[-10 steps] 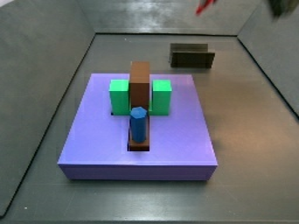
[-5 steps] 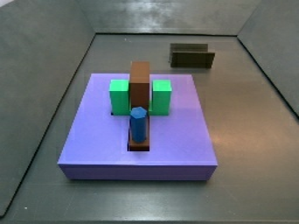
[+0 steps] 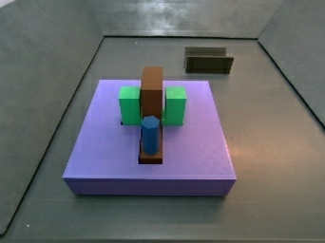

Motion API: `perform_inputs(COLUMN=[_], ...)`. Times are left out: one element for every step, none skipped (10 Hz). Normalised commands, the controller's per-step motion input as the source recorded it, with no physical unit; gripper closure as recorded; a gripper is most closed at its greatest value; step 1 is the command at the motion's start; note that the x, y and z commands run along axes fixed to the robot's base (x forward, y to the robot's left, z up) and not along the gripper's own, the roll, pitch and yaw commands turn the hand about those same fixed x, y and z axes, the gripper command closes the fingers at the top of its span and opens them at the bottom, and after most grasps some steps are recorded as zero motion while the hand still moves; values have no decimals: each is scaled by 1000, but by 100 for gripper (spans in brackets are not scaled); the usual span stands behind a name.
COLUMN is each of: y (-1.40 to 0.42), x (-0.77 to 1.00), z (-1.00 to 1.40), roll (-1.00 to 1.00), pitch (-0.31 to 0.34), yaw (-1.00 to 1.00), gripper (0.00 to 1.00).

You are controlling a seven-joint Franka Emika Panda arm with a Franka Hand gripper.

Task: Pick up the red object. Move up. Place the red object on the fixture. Regrasp the red object. Move to above the board. Insert the red object.
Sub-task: Move to above the board.

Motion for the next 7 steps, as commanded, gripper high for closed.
perform_inputs(y=[-513, -229, -157, -70, -40, -5, 1], x=[-469, -222, -174, -125, -105, -58, -39], z=[98, 50, 39, 11, 6, 3, -2], roll=[-1000, -1000, -1000, -791, -648, -348, -254], pitch=[157, 158, 154, 92, 63, 20, 1], yaw=[-197, -166, -158, -104, -83, -23, -16], gripper=[100, 100, 100, 100, 100, 100, 100])
